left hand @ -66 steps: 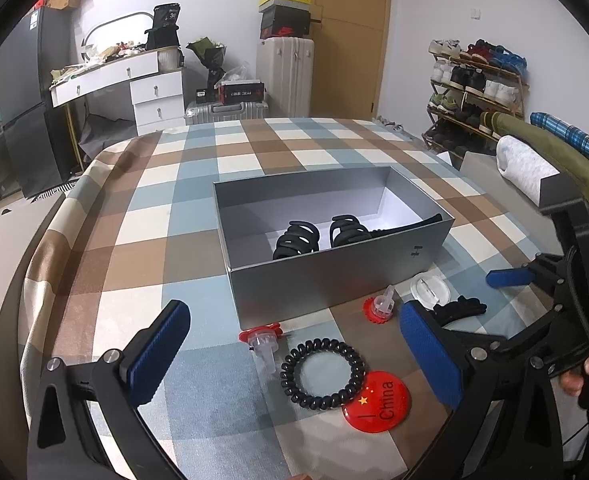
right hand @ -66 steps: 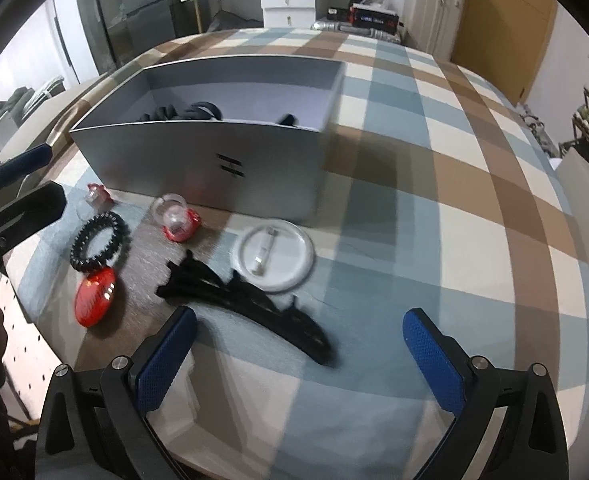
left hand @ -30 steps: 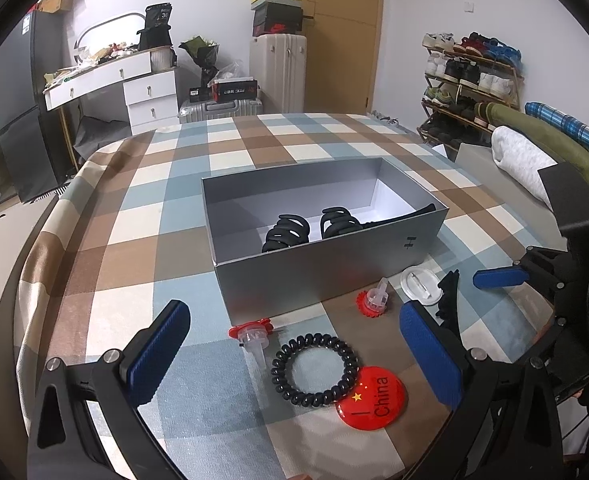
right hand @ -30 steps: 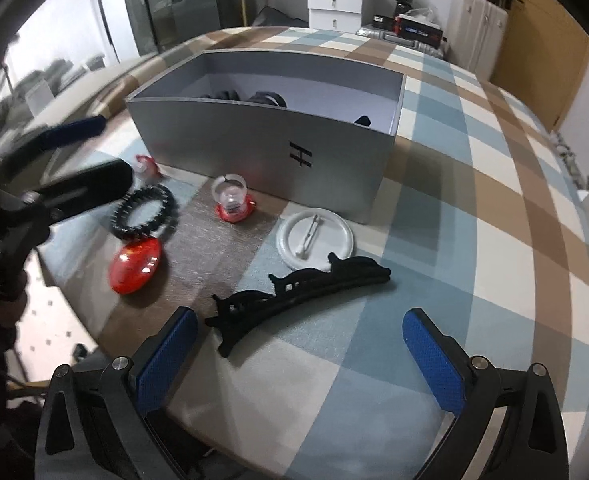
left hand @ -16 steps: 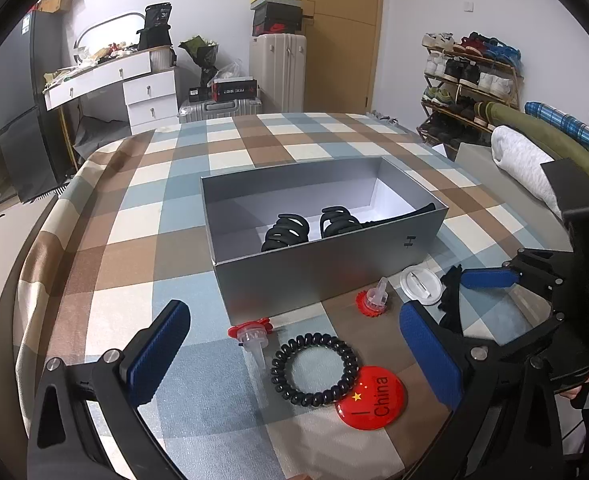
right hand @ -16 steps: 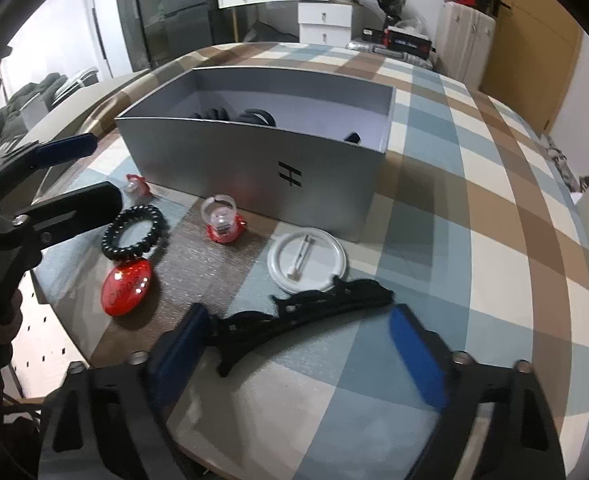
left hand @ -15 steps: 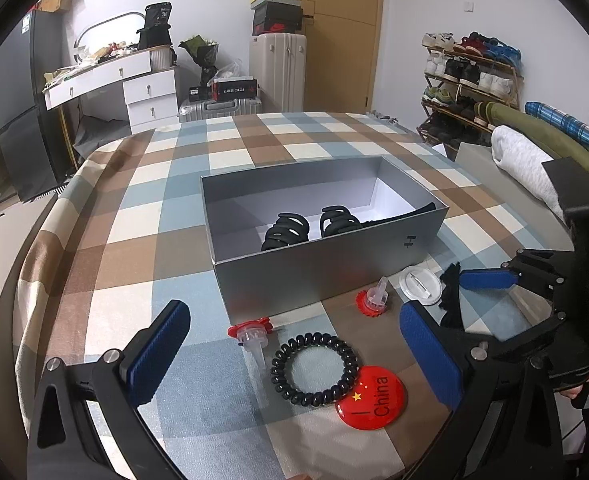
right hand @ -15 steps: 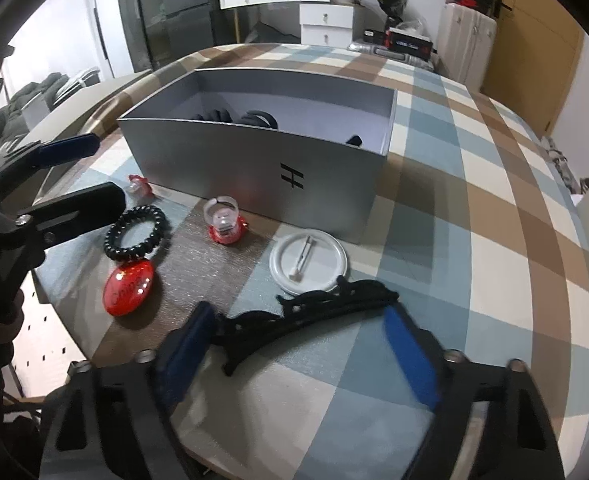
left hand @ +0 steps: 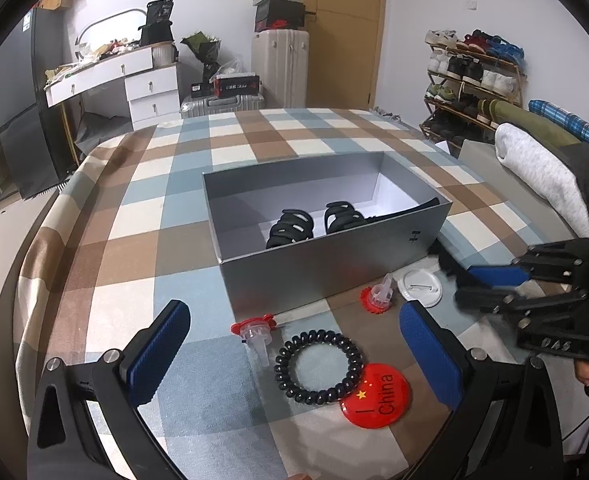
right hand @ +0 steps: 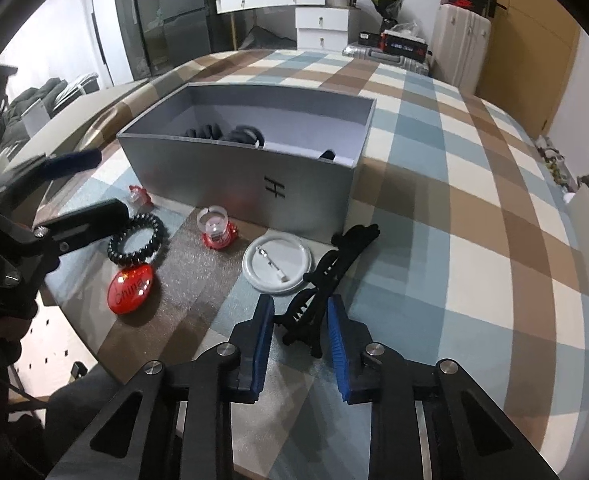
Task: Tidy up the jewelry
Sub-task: 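Lift the long hair clip with the right tool while the left tool grasps a red-capped clear vial, then carry the hair clip into the grey box with the right tool while the left tool carries the vial there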
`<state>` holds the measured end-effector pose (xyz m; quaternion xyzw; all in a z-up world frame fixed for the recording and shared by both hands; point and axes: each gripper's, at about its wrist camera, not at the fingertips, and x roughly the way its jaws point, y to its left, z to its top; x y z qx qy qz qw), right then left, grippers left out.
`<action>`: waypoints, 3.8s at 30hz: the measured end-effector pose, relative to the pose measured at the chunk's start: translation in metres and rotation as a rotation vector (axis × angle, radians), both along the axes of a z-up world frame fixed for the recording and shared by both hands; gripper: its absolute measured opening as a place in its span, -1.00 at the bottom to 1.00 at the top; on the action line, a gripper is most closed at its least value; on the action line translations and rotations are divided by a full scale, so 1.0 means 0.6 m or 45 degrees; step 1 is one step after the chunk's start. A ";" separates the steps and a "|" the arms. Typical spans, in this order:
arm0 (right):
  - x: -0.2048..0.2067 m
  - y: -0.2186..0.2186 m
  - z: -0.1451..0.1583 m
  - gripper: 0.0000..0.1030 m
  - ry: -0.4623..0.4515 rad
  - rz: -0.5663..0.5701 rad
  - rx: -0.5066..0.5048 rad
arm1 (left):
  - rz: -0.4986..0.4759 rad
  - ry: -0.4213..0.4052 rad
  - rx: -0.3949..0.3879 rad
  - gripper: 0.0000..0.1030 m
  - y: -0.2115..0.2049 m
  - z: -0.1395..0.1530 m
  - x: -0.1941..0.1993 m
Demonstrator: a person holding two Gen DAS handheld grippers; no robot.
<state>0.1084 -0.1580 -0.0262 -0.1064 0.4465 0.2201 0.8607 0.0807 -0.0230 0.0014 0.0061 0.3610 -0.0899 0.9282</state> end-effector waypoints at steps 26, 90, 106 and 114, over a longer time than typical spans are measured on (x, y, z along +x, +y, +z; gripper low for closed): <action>-0.018 -0.042 0.092 -0.54 -0.263 -0.071 0.178 | 0.125 0.217 -0.056 0.00 0.041 -0.035 0.019; 0.103 0.013 0.073 -0.54 -0.006 -0.132 0.498 | 0.052 0.042 -0.163 -0.76 0.028 0.028 0.093; 0.104 0.010 0.051 -0.53 0.095 -0.186 0.526 | 0.054 0.041 -0.082 -0.76 0.019 0.026 0.098; 0.105 0.004 0.058 -0.49 0.073 -0.179 0.532 | 0.024 0.012 -0.080 -0.75 0.013 0.039 0.086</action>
